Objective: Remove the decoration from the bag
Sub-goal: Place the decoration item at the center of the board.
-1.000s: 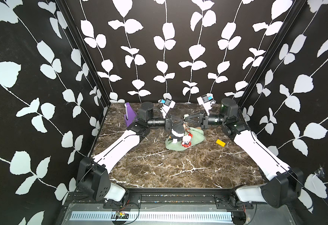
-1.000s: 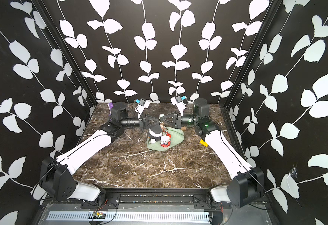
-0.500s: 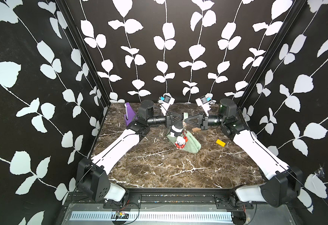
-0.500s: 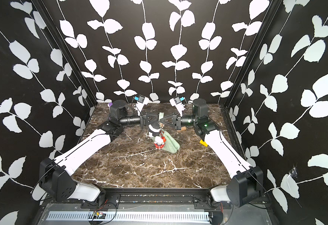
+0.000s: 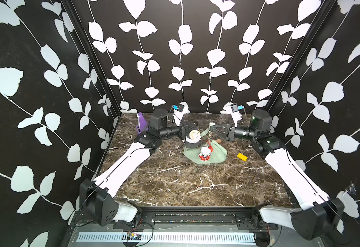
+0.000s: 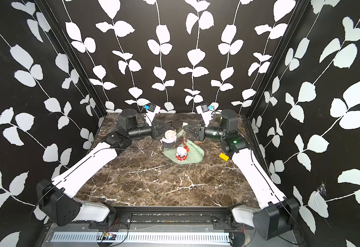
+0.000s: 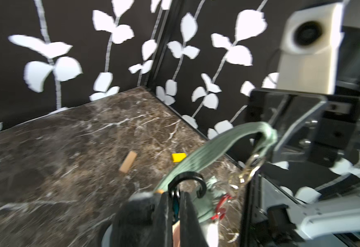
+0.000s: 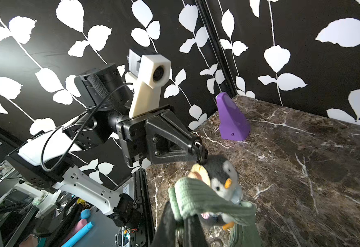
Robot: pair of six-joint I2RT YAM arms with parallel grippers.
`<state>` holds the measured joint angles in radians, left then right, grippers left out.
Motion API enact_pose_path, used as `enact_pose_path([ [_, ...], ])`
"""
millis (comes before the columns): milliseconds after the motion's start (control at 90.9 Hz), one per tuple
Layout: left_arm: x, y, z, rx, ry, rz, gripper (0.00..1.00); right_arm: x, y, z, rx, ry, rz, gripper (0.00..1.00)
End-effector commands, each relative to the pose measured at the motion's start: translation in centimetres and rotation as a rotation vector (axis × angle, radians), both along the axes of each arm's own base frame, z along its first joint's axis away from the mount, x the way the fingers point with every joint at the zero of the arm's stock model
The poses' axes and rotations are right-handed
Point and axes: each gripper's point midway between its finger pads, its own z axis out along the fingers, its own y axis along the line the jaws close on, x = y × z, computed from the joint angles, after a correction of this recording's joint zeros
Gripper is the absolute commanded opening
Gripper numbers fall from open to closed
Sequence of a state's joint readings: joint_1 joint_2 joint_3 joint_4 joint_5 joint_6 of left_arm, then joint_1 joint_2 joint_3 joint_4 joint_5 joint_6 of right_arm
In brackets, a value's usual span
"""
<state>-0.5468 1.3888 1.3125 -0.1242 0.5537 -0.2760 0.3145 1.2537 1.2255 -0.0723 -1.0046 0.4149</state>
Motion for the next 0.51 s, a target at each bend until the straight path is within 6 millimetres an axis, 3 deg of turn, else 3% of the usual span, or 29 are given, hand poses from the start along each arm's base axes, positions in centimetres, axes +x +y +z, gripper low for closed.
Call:
enact_pose_path([
  [0,2.4,3.1,0.1,0.068,-0.008,0.203,0.0,0.1,-0.4,0.3,0.008,-0.031,-0.023,0.0],
  [165,5.9,6.8,-3.9,0.118,0.132,0.407,0.0,-0.2,-0.3,-0.3,0.007,-0.018,-0.004,0.0],
  [319,7.9,9.5,-8.0,0.156,0.286,0.547,0.0,-0.5,-0.3,-0.7,0.006,-0.002,0.01,0.0],
  [495,8.9,10.6,-12.5,0.219,0.415,0.619,0.05,-0.7,-0.2,-0.8,0.011,0.014,0.033,0.0],
])
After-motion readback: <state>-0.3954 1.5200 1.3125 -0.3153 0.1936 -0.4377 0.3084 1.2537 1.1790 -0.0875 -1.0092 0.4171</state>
